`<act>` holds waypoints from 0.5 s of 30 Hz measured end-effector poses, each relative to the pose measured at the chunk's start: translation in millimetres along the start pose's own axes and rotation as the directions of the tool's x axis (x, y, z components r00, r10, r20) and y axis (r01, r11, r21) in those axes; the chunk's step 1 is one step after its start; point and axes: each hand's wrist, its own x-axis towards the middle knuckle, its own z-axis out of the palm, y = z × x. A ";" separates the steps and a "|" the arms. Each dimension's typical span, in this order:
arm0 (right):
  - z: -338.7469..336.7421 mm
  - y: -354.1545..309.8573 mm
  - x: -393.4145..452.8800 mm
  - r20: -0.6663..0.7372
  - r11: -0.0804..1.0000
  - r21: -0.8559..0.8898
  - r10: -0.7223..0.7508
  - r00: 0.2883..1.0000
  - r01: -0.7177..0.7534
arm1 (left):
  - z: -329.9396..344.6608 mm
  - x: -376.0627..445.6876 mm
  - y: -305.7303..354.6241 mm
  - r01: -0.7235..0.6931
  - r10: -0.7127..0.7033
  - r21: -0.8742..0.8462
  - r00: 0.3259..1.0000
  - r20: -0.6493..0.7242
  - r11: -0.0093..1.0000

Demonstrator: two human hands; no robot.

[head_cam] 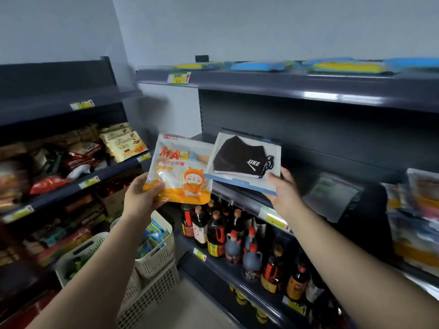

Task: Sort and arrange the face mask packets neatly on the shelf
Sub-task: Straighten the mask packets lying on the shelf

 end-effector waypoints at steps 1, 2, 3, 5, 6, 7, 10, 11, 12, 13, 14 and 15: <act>8.7 5.0 8.3 0.001 1.000 0.000 0.003 1.000 -0.003 | -2.4 10.5 -0.3 0.001 -0.001 0.004 1.000 -0.003 1.000; 17.1 9.9 17.1 0.000 1.000 -0.002 0.005 1.000 -0.005 | -4.5 21.6 -1.3 0.010 -0.010 0.000 1.000 -0.007 1.000; 25.2 14.5 26.2 -0.004 1.000 -0.002 0.009 1.000 -0.009 | -6.0 33.1 -2.3 0.021 -0.021 -0.004 1.000 -0.012 1.000; 39.1 23.5 45.9 -0.015 1.000 0.003 0.021 1.000 -0.021 | -7.5 56.9 -5.2 0.033 -0.033 0.004 0.999 -0.013 0.999; 45.7 27.4 56.1 -0.019 1.000 0.000 0.024 1.000 -0.024 | -7.5 69.2 -6.7 0.036 -0.036 0.009 0.999 -0.007 0.999; 51.4 31.3 66.7 -0.026 1.000 -0.004 0.027 0.999 -0.027 | -7.0 82.1 -8.0 0.043 -0.043 0.010 0.999 -0.001 0.999; 65.9 39.0 94.3 -0.060 0.999 -0.006 0.035 0.998 -0.035 | -2.7 121.1 -12.9 0.080 -0.080 0.012 0.997 0.019 0.997; 69.5 40.8 102.4 -0.075 0.999 -0.006 0.036 0.997 -0.037 | 0.0 133.6 -15.0 0.086 -0.087 0.018 0.996 0.027 0.996; 72.4 42.4 110.1 -0.088 0.999 -0.012 0.035 0.995 -0.036 | 3.5 145.2 -17.4 0.087 -0.087 0.019 0.996 0.036 0.996; 74.5 44.0 116.8 -0.101 0.999 -0.019 0.032 0.994 -0.034 | 7.5 155.4 -19.9 0.084 -0.085 0.021 0.995 0.049 0.996; 76.5 45.1 122.3 -0.113 0.999 -0.027 0.028 0.993 -0.032 | 11.7 165.0 -22.1 0.082 -0.083 0.024 0.994 0.067 0.996; 77.8 46.6 127.6 -0.130 0.999 -0.033 0.026 0.991 -0.030 | 15.3 174.8 -24.4 0.086 -0.088 0.028 0.993 0.083 0.996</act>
